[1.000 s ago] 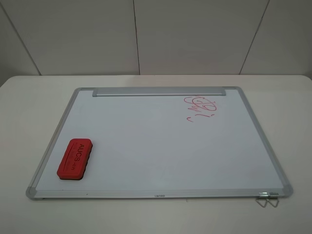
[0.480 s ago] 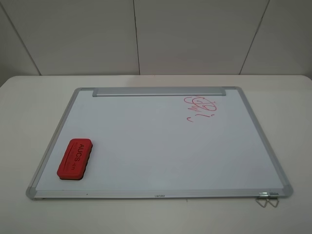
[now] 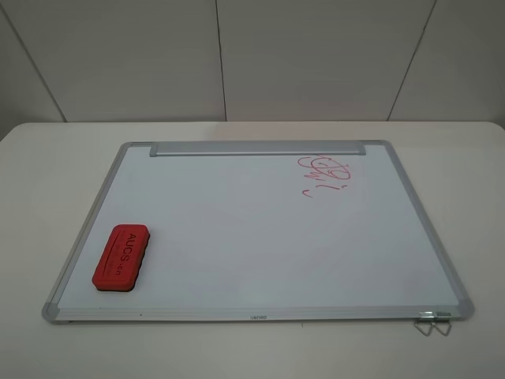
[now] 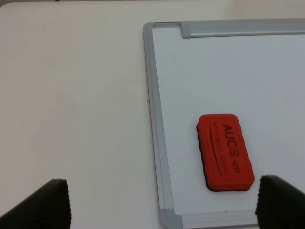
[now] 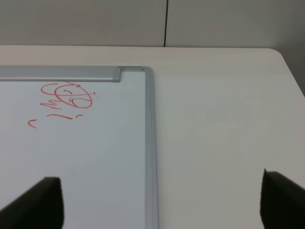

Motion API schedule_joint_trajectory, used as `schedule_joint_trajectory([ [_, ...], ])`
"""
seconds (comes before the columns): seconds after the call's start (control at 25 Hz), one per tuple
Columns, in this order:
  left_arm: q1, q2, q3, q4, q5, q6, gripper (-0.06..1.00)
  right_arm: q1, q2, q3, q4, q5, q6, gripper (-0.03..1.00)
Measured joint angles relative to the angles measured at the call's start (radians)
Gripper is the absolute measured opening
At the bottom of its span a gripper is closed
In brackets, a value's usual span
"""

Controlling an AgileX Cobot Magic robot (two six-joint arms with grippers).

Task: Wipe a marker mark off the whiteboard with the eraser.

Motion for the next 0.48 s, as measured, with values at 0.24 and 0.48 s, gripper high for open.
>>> schedule_joint_trajectory([
  [0.24,0.000,0.000,0.000,0.000,0.000,0.000,0.77,0.000,0.000,0.000,0.000,0.000,0.000,0.71],
  [0.48,0.000,0.000,0.000,0.000,0.000,0.000,0.77,0.000,0.000,0.000,0.000,0.000,0.000,0.71],
])
